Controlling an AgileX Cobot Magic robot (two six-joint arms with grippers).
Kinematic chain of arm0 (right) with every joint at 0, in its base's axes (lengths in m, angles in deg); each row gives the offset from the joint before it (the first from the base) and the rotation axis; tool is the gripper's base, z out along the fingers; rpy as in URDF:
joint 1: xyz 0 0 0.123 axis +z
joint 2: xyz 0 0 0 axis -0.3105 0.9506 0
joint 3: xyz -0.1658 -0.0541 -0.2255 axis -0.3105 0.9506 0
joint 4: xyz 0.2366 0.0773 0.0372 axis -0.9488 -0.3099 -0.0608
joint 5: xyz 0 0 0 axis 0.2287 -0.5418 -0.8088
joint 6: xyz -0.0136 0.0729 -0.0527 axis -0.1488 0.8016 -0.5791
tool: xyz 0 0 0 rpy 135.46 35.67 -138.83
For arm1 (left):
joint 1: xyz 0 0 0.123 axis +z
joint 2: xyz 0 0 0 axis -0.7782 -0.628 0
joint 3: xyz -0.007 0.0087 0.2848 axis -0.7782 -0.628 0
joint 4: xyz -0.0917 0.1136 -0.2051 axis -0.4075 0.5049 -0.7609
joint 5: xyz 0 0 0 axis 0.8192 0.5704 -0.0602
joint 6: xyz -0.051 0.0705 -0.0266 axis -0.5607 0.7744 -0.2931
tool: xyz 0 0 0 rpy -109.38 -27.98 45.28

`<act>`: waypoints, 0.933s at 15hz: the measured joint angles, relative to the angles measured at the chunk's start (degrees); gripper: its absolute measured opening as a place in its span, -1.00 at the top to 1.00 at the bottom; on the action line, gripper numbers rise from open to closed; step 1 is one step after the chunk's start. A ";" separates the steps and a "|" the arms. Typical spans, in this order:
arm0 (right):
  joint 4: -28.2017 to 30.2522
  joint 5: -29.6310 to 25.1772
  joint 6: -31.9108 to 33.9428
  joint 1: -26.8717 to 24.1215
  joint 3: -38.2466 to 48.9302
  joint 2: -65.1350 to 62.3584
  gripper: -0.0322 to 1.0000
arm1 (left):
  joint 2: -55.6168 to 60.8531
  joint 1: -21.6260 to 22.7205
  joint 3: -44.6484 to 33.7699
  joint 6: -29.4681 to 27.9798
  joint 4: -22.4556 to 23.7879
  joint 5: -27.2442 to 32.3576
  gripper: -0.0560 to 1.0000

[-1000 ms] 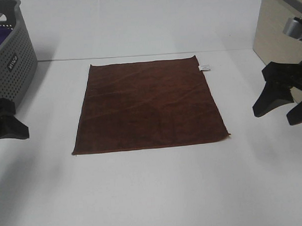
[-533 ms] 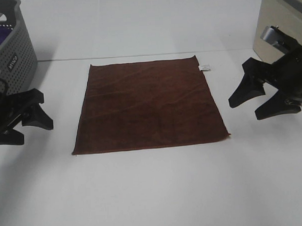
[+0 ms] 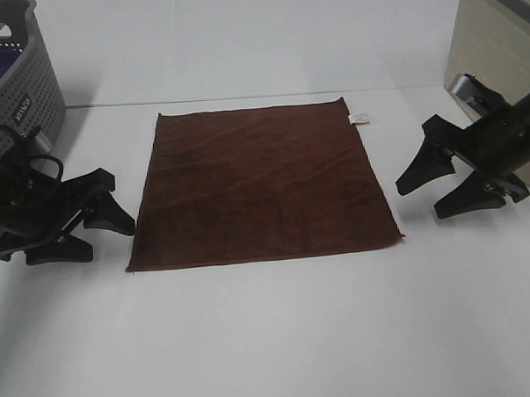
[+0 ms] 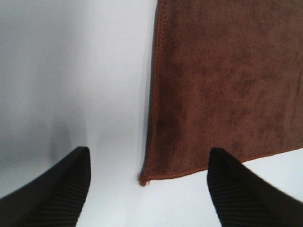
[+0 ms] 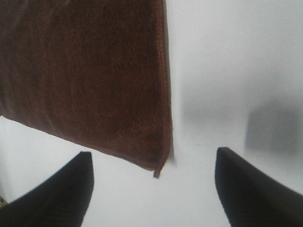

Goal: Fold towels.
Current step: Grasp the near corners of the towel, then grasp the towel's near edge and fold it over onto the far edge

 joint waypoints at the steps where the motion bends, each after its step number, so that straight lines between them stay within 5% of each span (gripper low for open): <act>1: 0.00 -0.29 0.00 0.00 -0.57 0.97 -0.39 | -0.80 0.00 0.11 3.09 -3.72 0.34 -0.37; 4: -0.97 -0.34 0.00 0.00 -2.75 4.47 -0.39 | -2.64 0.00 0.29 9.63 -12.20 1.60 -0.40; 11: -4.81 -2.12 1.03 6.99 -9.34 10.43 -0.30 | -10.03 -3.32 7.62 9.17 -15.81 7.39 -0.46; 13: -4.87 -1.49 2.92 7.91 -9.91 11.06 -0.09 | -11.46 -4.70 9.11 7.91 -15.81 7.73 -0.23; 14: -4.24 -0.74 3.90 7.91 -9.91 11.17 0.16 | -11.80 -4.87 9.11 6.82 -15.24 6.88 0.05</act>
